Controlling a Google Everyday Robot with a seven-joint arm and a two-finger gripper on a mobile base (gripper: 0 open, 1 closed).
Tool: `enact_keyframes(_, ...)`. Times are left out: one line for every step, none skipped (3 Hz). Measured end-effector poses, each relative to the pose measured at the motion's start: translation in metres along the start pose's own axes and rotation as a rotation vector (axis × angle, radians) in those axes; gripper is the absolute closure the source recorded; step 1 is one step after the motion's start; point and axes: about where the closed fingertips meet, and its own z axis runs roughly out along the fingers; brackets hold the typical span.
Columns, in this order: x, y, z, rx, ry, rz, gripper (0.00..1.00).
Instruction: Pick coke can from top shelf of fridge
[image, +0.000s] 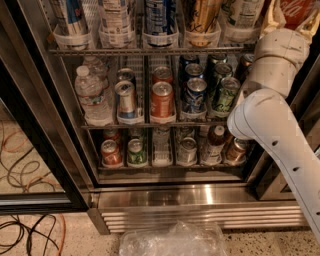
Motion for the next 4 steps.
enact_keyframes(-0.002,0.001,0.0,0.0,-0.008,0.005,1.0)
enact_keyframes(-0.014,0.003,0.003,-0.008,-0.042,0.016,1.0)
enact_keyframes(-0.032,0.006,0.007,-0.015,-0.093,0.034,1.0)
enact_keyframes(-0.051,0.008,0.009,-0.03,-0.135,0.052,1.0)
